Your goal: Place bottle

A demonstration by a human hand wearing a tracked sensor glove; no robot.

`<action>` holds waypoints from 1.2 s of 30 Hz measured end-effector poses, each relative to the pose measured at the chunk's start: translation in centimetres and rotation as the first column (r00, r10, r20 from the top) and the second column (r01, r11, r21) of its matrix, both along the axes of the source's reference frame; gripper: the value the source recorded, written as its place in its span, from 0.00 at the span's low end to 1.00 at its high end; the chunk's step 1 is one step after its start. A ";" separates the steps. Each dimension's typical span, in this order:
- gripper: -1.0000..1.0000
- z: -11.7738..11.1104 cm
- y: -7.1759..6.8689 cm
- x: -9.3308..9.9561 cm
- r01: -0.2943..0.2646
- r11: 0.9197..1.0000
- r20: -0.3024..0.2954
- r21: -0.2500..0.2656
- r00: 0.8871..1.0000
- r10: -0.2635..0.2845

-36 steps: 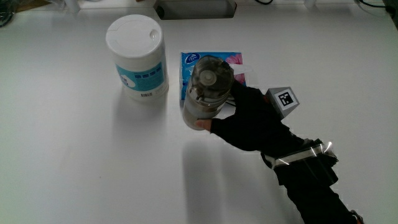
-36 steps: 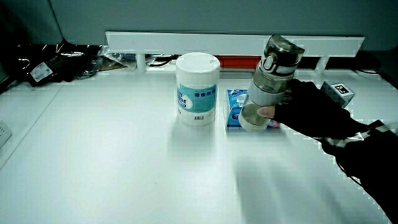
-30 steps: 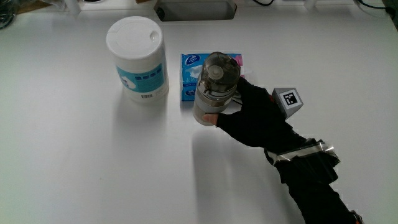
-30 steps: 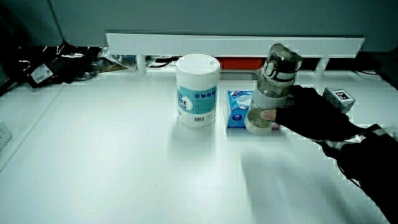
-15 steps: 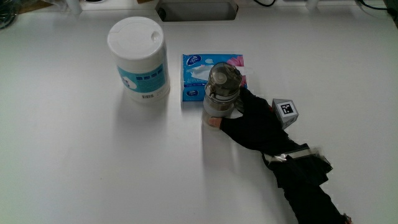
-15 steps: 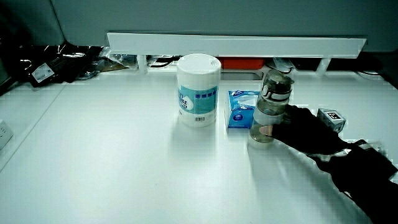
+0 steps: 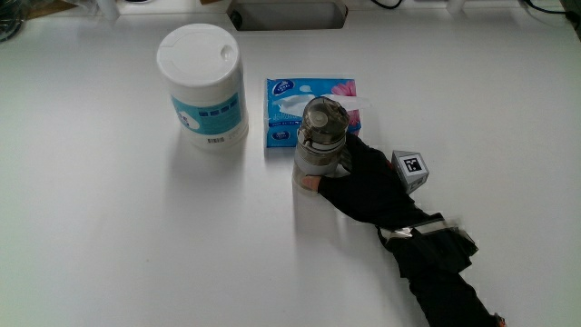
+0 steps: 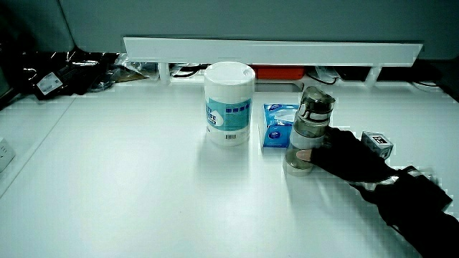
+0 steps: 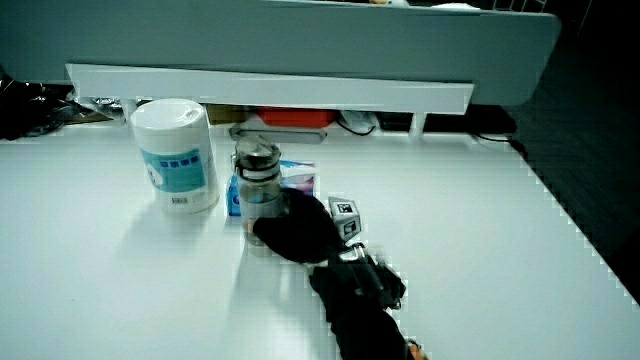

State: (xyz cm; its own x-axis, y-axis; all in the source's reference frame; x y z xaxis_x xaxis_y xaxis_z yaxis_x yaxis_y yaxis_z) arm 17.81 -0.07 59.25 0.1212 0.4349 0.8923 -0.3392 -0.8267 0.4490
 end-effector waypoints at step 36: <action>0.00 -8.0 5.4 6.2 0.181 0.975 -0.077 0.126 0.982 -0.172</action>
State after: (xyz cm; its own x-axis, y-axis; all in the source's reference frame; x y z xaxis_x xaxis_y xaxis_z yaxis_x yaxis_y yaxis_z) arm 24.00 5.30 51.20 0.2457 0.2802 0.9280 -0.4587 -0.8097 0.3660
